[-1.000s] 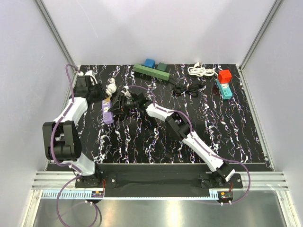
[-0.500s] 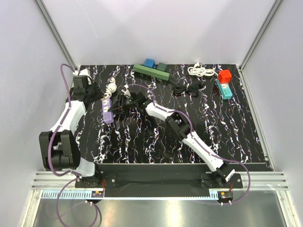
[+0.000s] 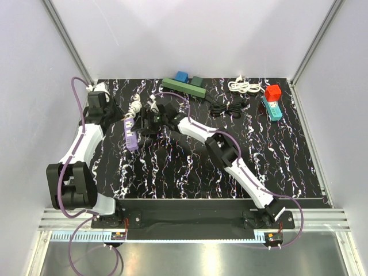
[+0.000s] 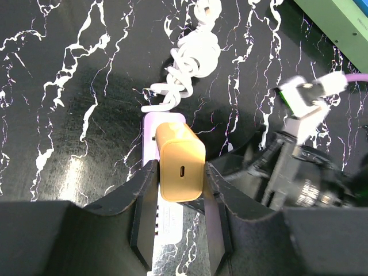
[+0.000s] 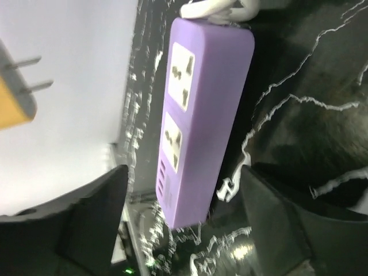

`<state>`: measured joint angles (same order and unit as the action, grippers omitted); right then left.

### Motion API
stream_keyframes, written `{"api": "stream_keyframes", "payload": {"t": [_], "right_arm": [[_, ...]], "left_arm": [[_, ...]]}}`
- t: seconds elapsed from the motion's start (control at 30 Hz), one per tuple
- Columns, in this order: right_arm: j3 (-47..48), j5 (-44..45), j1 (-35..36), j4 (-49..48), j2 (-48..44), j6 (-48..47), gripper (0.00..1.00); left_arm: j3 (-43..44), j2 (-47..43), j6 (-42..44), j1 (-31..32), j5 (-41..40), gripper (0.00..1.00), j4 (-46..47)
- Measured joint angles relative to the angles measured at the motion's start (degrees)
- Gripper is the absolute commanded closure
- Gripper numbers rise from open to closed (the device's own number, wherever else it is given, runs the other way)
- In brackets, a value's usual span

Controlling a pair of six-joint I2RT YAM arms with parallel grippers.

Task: Pull the plug off the socket

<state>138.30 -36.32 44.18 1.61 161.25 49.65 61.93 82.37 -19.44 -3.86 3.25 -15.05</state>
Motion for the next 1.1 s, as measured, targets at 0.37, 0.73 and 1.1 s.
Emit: {"api": "stream_keyframes", "payload": {"t": [0.37, 0.73, 1.1], "right_arm": [[-23.32, 11.93, -1.22, 7.34, -19.65, -16.39, 0.00], [-67.41, 27.80, -2.34, 9.16, -54.66, -15.89, 0.00], [-82.95, 35.82, -6.45, 16.02, -68.96, -11.17, 0.00]], "left_arm": [[-1.86, -1.77, -0.96, 2.97, 0.42, 1.00, -0.02], [-12.70, -14.78, -12.20, 14.25, 6.51, 1.00, 1.68], [-38.51, -27.26, -26.05, 35.82, 10.93, 1.00, 16.35]]}}
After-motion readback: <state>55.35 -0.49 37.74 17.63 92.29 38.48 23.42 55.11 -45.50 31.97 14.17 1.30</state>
